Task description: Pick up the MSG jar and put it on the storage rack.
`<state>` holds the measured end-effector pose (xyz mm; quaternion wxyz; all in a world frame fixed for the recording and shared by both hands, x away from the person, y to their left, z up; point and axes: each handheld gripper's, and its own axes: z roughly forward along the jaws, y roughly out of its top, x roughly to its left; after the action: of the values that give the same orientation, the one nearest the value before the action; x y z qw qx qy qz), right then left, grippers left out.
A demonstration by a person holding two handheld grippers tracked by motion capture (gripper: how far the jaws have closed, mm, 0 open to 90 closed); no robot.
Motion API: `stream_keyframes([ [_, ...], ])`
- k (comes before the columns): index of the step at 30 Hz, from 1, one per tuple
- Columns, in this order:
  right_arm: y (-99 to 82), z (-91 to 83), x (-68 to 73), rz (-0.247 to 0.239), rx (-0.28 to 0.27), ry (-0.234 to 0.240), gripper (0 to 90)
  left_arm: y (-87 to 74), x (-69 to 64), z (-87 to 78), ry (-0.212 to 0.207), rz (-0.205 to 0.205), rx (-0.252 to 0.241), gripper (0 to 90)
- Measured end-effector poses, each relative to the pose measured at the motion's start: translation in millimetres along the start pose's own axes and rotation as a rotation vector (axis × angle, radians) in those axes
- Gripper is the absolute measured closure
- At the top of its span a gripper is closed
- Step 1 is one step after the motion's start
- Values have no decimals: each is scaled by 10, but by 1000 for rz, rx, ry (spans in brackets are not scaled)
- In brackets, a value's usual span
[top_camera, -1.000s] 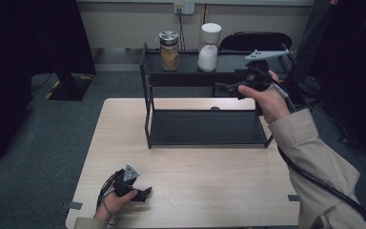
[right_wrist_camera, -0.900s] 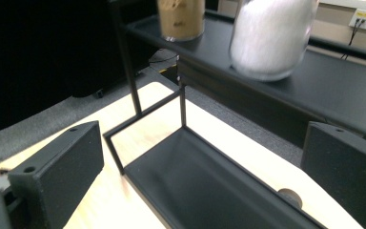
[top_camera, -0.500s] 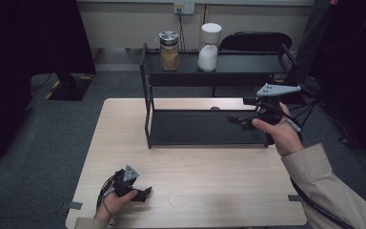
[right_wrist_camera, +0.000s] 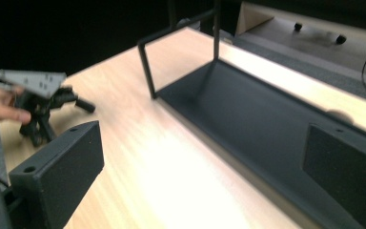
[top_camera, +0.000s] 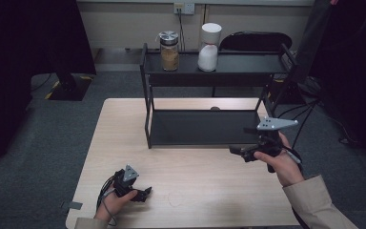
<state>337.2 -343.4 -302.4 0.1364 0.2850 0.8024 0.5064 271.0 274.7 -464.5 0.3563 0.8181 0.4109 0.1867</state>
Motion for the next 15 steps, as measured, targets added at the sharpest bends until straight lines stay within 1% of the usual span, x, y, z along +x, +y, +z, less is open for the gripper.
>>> stream_keyframes([
  [2,-118,13,16,11,4,0,0,-6,-4,3,0,-5,-4,0],
  [3,-171,13,14,18,3,3,0,-1,0,1,0,-1,-1,0],
  [5,-304,15,15,35,-18,2,0,-7,-4,3,0,-5,-4,0],
  [6,-347,18,10,40,-20,4,0,-5,-5,2,1,-5,-3,0],
  [8,-472,27,-27,59,-25,18,0,-8,-7,3,1,-7,-5,0],
  [10,-558,41,-43,72,-23,20,0,-2,-4,0,2,-3,-1,0],
  [12,-677,54,-54,84,-24,13,0,-7,-7,2,2,-7,-4,0],
  [13,-734,62,-70,98,-26,17,0,-3,-5,0,2,-3,-1,0],
  [14,-771,69,-87,108,-22,22,0,-7,-7,2,2,-7,-4,0],
  [15,-817,79,-103,106,-13,21,0,-7,-7,2,1,-7,-4,0],
])
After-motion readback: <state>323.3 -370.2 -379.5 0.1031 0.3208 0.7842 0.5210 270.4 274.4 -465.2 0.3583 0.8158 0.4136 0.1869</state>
